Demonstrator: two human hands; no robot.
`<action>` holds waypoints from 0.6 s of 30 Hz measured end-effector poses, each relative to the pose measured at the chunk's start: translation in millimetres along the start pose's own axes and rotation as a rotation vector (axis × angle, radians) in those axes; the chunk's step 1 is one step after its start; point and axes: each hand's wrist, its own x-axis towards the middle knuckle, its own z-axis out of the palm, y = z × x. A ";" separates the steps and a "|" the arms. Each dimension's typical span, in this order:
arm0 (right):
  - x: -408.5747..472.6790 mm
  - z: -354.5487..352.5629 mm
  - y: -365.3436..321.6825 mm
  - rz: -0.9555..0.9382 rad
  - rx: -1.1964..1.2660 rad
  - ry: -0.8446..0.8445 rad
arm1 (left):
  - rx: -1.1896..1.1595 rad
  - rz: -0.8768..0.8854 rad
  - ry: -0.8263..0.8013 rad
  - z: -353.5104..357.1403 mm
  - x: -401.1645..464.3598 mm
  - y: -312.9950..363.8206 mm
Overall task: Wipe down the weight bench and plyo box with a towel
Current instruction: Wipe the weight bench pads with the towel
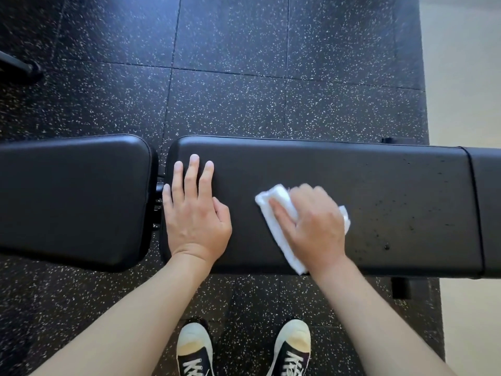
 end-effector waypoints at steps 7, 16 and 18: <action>-21.3 -5.6 -4.1 -0.049 0.008 0.011 | -0.004 -0.001 -0.004 0.3 0.1 1.4; 95.9 59.2 -28.3 -0.026 0.054 0.082 | 0.005 0.002 0.027 5.0 0.1 -0.7; 81.5 52.6 -26.8 -0.043 0.094 0.076 | 0.005 -0.001 0.028 4.9 0.1 -0.2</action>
